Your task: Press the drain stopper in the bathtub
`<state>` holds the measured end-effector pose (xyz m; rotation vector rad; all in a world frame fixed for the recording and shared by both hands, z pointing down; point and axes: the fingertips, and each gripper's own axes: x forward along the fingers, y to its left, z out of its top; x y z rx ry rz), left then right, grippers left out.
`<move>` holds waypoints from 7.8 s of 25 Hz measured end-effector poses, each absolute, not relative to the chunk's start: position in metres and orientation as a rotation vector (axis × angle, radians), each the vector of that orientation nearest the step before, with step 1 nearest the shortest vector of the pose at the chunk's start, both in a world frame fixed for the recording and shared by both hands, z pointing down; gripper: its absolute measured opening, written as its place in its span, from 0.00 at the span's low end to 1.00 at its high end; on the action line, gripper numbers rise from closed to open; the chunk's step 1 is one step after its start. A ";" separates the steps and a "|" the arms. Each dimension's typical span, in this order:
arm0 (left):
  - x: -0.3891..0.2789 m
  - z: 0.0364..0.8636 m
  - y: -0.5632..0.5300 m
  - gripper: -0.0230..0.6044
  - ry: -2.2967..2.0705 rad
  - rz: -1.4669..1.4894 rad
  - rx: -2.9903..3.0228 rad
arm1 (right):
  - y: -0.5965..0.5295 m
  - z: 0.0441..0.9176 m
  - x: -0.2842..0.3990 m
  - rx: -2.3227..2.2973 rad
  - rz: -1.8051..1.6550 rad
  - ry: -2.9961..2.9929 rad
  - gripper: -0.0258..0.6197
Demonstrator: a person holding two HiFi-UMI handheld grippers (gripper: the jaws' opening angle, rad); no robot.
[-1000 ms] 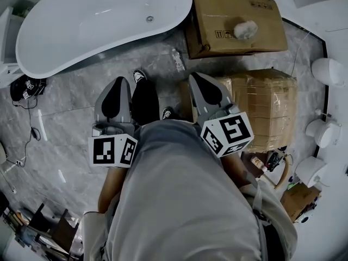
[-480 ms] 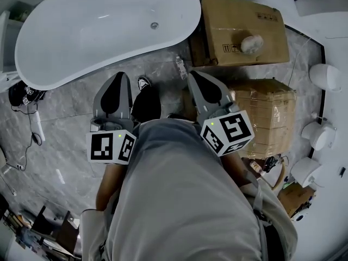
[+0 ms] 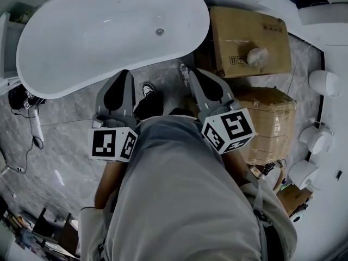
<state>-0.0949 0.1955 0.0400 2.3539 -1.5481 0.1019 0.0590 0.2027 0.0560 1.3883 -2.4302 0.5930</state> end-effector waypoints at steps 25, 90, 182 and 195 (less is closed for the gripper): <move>-0.104 0.063 0.116 0.04 -1.511 0.103 2.327 | 0.099 0.097 0.045 1.288 0.590 -2.475 0.02; -0.084 0.348 -0.085 0.04 -1.652 0.320 2.017 | -0.149 0.445 0.041 0.872 0.551 -2.441 0.03; -0.082 0.641 -0.137 0.04 -1.525 0.385 1.790 | -0.208 0.966 0.017 0.660 0.660 -1.921 0.04; -0.083 0.670 -0.132 0.04 -1.532 0.375 1.761 | -0.212 1.015 0.018 0.635 0.638 -1.886 0.03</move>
